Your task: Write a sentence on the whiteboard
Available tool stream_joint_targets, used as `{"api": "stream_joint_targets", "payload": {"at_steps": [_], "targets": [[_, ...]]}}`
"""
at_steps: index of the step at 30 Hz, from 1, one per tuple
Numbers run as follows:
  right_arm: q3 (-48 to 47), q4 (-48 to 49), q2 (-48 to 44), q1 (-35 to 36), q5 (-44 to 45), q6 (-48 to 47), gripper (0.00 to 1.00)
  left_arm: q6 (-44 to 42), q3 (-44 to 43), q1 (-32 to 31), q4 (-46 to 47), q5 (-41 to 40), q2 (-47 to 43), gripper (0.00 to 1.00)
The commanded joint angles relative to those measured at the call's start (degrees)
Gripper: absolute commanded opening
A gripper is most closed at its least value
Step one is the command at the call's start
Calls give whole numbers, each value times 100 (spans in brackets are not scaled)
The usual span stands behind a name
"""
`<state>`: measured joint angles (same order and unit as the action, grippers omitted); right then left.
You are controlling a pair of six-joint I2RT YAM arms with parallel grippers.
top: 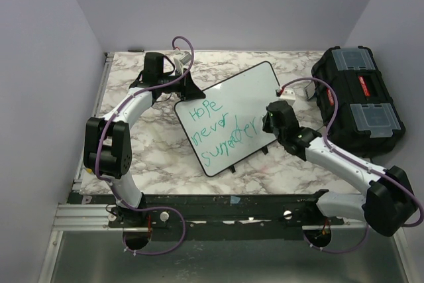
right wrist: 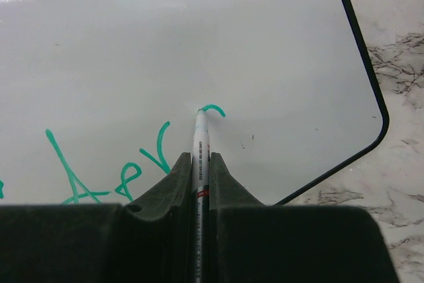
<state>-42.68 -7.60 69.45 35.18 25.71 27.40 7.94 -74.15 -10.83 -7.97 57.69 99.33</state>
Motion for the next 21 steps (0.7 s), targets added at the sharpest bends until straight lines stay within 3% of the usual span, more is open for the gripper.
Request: {"api": "stream_joint_targets", "payload": {"at_steps": [1, 7, 21], "targets": [[243, -19, -14, 10, -649, 61, 1, -768, -59, 37, 490, -264, -70, 0], [482, -162, -253, 15, -703, 313, 1, -768, -65, 37, 502, -261, -70, 0], [543, -865, -252, 13, 583, 942, 1, -716, -64, 37, 543, -221, -37, 0]]}}
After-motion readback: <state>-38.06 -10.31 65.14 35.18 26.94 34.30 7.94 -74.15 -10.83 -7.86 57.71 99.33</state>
